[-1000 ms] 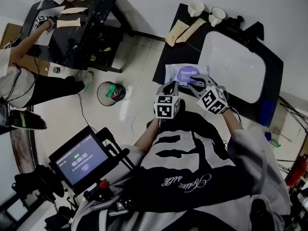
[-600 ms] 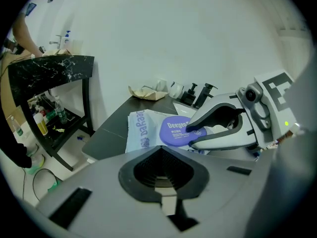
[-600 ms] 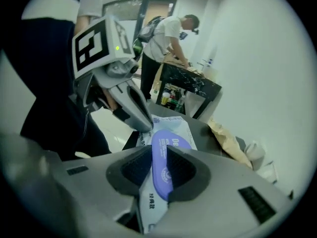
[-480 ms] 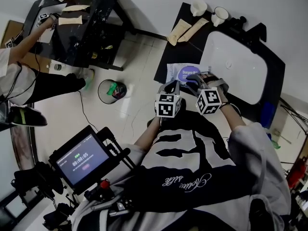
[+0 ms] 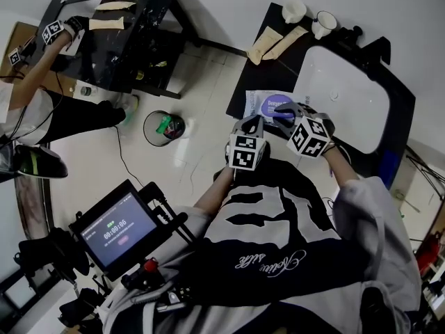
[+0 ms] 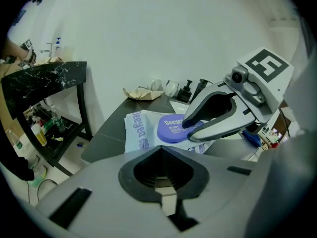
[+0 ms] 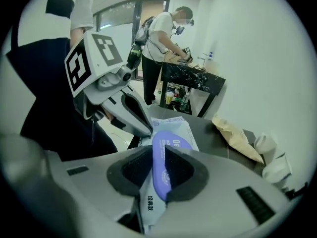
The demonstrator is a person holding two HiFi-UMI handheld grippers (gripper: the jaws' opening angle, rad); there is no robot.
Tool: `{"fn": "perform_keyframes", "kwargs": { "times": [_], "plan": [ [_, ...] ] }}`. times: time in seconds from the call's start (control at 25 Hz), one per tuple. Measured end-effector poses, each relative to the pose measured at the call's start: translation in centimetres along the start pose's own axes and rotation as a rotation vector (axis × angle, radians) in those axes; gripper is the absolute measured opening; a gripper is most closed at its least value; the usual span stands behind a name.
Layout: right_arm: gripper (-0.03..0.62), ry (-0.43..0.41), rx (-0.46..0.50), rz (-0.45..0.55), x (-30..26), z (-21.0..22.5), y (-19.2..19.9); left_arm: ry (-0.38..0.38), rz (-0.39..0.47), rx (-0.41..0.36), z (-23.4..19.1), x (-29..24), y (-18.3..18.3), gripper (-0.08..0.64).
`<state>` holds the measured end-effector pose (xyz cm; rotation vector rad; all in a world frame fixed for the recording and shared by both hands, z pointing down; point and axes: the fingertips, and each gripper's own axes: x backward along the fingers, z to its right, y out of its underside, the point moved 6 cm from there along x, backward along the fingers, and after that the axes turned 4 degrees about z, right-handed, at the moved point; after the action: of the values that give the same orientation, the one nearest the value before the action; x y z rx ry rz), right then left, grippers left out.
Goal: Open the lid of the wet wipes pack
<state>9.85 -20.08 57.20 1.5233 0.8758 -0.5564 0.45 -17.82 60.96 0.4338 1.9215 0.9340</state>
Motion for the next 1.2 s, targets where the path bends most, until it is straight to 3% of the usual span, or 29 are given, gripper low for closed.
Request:
{"fn": "perform_keyframes", "kwargs": {
  "times": [0.16,0.32,0.44,0.76,0.96,1.2],
  "plan": [
    [0.077,0.003,-0.023,0.009,0.2,0.2,0.0,-0.002,-0.002,0.013,-0.2,-0.3,0.1,-0.002],
    [0.077,0.012,-0.122,0.086,1.1,0.9,-0.5,0.003,-0.004,0.022,-0.1,-0.1,0.0,-0.002],
    [0.071,0.019,-0.130,0.113,1.8,1.4,-1.1,-0.001,0.002,0.025,-0.2,0.0,-0.2,-0.002],
    [0.057,0.130,-0.241,0.259,3.9,5.0,-2.4,0.009,-0.003,0.047,-0.1,0.0,-0.2,-0.002],
    [0.044,0.220,-0.284,0.262,3.3,9.2,-2.4,0.009,-0.003,0.049,-0.2,0.1,-0.3,-0.002],
    [0.044,0.269,-0.438,0.241,0.7,12.7,0.0,0.010,-0.005,0.044,-0.3,-0.2,-0.1,-0.002]
  ]
}}
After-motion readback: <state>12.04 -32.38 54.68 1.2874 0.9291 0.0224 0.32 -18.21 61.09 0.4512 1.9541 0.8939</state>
